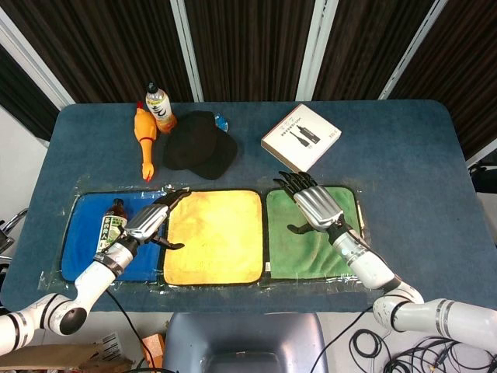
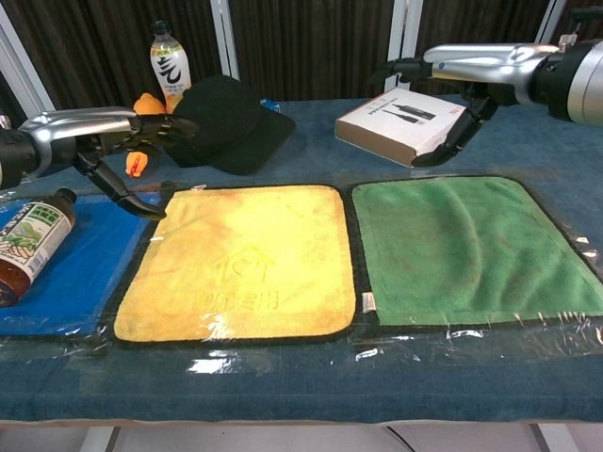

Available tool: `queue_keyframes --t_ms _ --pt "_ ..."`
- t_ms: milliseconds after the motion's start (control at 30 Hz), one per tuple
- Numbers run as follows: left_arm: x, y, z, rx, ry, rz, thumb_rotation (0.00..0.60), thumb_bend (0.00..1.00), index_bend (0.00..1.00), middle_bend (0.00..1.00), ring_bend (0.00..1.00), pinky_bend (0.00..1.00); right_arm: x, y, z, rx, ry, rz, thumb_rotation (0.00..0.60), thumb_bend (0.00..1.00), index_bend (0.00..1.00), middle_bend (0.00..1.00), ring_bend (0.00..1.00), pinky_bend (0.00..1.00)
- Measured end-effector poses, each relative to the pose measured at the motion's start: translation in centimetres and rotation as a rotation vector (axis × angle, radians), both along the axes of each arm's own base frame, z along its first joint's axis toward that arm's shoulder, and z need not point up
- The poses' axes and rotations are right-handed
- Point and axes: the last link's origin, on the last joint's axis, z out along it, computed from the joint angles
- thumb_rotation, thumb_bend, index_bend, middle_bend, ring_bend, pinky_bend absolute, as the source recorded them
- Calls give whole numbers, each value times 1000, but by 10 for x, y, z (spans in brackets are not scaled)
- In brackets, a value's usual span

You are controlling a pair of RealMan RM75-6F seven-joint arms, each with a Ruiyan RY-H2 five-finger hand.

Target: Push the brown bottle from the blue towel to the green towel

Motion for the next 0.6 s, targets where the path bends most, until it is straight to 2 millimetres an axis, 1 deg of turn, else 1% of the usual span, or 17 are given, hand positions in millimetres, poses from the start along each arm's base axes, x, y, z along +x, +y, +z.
queue_keyframes --t_ms 167,267,333,467,567,600 --pt "-2 1 2 12 -2 3 600 43 0 0 0 96 -5 0 3 -10 1 -7 600 139 0 0 0 0" --pt "-4 -1 8 34 -2 5 600 50 0 0 0 96 -12 3 9 -30 7 1 600 139 0 0 0 0" --pt "-7 -6 17 55 5 8 600 59 0 0 0 102 -19 7 17 -54 13 15 600 139 0 4 0 0" --pt "-18 -18 45 121 37 40 600 72 0 29 0 119 -41 25 39 -113 28 58 600 139 0 7 0 0" --pt "-36 -30 71 175 69 123 600 73 0 33 0 123 -69 50 61 -168 44 102 600 139 0 7 0 0" --pt "-45 -34 81 196 81 169 600 74 0 33 0 123 -82 62 70 -195 49 115 600 139 0 7 0 0"
